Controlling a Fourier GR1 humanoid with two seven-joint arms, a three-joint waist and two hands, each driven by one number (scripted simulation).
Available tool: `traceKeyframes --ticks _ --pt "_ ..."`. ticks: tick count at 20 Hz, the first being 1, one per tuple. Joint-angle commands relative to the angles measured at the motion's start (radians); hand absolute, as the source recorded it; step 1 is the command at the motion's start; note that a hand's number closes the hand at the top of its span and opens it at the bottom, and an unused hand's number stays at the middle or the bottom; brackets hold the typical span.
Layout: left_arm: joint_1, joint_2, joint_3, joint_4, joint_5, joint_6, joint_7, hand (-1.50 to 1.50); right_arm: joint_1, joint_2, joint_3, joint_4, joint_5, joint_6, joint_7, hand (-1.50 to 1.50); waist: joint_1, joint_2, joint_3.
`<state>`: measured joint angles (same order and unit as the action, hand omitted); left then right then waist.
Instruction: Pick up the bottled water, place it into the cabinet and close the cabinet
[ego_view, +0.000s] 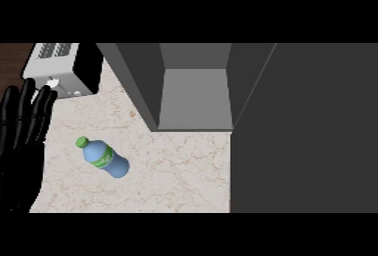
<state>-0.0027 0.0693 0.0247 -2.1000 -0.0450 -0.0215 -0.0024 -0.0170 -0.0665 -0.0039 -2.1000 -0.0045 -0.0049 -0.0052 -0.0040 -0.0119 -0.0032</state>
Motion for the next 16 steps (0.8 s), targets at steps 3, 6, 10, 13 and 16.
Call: traceKeyframes --ticks 3,6,10,13,16 --pt "-0.034 0.019 0.030 -0.011 0.205 -0.093 0.095 -1.50 0.037 -0.019 -0.022 -0.067 -0.015 0.004 0.073 -1.50 0.000 0.011 0.003" --pt "-0.030 0.039 0.067 -0.066 0.405 -0.141 0.227 -1.50 0.215 -0.026 0.000 -0.136 -0.009 0.047 0.017 -1.50 -0.015 0.006 0.003" --pt "0.083 -0.043 -0.039 -0.076 0.572 -0.097 0.432 -1.50 0.223 -0.001 0.085 -0.177 -0.188 0.112 0.175 -1.50 -0.006 0.001 0.003" --pt "0.024 0.042 0.091 -0.175 0.724 -0.025 0.596 -1.50 0.268 -0.032 0.068 -0.260 -0.204 0.115 0.225 -1.50 0.000 0.007 0.003" --pt "0.058 0.076 0.125 -0.323 0.806 0.046 0.706 -1.50 0.351 -0.043 0.037 -0.331 -0.282 0.139 0.242 -1.50 0.004 0.007 0.004"
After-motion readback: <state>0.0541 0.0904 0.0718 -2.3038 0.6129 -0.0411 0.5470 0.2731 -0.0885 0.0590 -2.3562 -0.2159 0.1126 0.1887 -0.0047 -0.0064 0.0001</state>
